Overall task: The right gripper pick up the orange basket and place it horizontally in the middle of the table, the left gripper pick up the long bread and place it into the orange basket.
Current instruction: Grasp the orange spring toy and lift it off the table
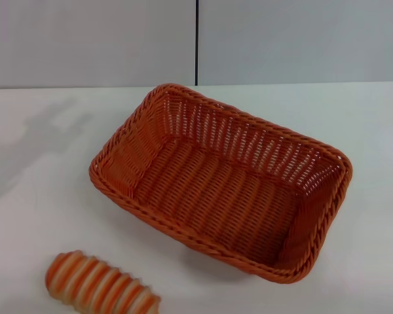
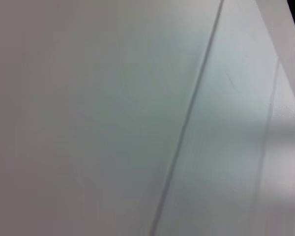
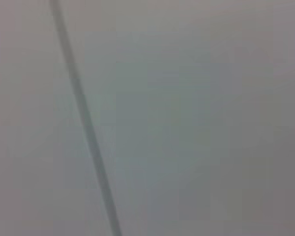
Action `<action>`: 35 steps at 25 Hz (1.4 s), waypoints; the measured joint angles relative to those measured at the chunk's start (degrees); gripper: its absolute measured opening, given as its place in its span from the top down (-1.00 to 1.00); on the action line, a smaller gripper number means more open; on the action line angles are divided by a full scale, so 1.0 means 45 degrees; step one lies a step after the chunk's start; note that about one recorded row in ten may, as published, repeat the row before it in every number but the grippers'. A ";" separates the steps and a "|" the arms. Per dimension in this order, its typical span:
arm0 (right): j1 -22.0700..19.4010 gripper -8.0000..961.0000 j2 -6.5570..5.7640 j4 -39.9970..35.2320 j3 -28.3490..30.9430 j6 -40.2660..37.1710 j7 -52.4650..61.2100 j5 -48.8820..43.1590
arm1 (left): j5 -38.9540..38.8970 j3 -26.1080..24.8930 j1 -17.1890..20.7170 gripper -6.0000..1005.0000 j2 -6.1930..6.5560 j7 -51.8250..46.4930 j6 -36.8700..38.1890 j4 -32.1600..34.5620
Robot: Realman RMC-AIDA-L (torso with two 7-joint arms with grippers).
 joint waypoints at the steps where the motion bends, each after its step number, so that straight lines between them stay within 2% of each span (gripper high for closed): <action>1: -0.0154 -0.42 0.0005 -0.0344 -0.0010 -0.0185 -0.0002 0.0615 | 0.0761 -0.0061 -0.0182 -0.17 0.0327 -0.0933 -0.0078 0.0496; 3: -0.0248 -0.42 0.0008 -0.0620 -0.0017 -0.0438 -0.0004 0.1036 | 0.0761 -0.0061 -0.0182 -0.17 0.0327 -0.0933 -0.0078 0.0496; 4: -0.0248 -0.42 0.0008 -0.0620 -0.0017 -0.0438 -0.0004 0.1036 | 0.1019 -0.0065 -0.0231 -0.17 0.0415 -0.1183 -0.0095 0.0700; 5: -0.0292 -0.42 0.0018 -0.0730 -0.0025 -0.0624 -0.0006 0.1124 | 0.2111 -0.0066 -0.0436 -0.17 0.0693 -0.2232 -0.0150 0.1635; 7: -0.0304 -0.42 0.0021 -0.0763 -0.0029 -0.0698 -0.0006 0.1129 | 0.2942 -0.0067 -0.0584 -0.17 0.0833 -0.3013 -0.0177 0.2436; 8: -0.0327 -0.42 0.0030 -0.0858 -0.0032 -0.0837 -0.0008 0.1138 | 0.4062 -0.0066 -0.0762 -0.17 0.0984 -0.3940 -0.0173 0.3366; 9: -0.0327 -0.42 0.0030 -0.0858 -0.0032 -0.0837 -0.0008 0.1138 | 0.4062 -0.0066 -0.0762 -0.17 0.0984 -0.3940 -0.0173 0.3366; 10: -0.0338 -0.42 0.0031 -0.0903 -0.0034 -0.0922 -0.0009 0.1144 | 0.5280 -0.0064 -0.0961 -0.17 0.1096 -0.4862 -0.0087 0.4236; 11: -0.0352 -0.42 0.0038 -0.0932 -0.0035 -0.1018 -0.0010 0.1162 | 0.5280 -0.0064 -0.0961 -0.17 0.1096 -0.4862 -0.0087 0.4236; 15: -0.0569 -0.42 0.0134 -0.0967 -0.0043 -0.1425 -0.0037 0.1688 | 0.7749 -0.0267 -0.1365 -0.17 0.1107 -0.6524 0.0426 0.6136; 17: -0.0647 -0.42 0.0148 -0.0981 -0.0044 -0.1499 -0.0046 0.1909 | 0.7749 -0.0267 -0.1365 -0.17 0.1107 -0.6524 0.0426 0.6136; 18: -0.0832 -0.42 0.0150 -0.1050 -0.0046 -0.1633 -0.0056 0.2444 | 0.8781 -0.0596 -0.1623 -0.17 0.1099 -0.7117 0.0917 0.6588; 24: -0.1245 -0.42 0.0153 -0.1143 -0.0052 -0.1926 -0.0061 0.3489 | 1.0906 -0.1560 -0.2041 -0.16 0.1185 -0.8132 0.2358 0.7055; 30: -0.1278 -0.42 0.0082 -0.1145 -0.0054 -0.2212 -0.0066 0.3845 | 1.2177 -0.1562 -0.1862 -0.16 0.1183 -0.8562 0.2593 0.7290; 33: -0.1225 -0.42 0.0062 -0.1146 -0.0051 -0.2439 -0.0080 0.4378 | 1.3216 -0.1573 -0.1588 -0.16 0.1044 -0.8588 0.2598 0.7194; 35: -0.1211 -0.42 0.0059 -0.1149 -0.0051 -0.2518 -0.0085 0.4512 | 1.3216 -0.1573 -0.1588 -0.16 0.1044 -0.8588 0.2598 0.7194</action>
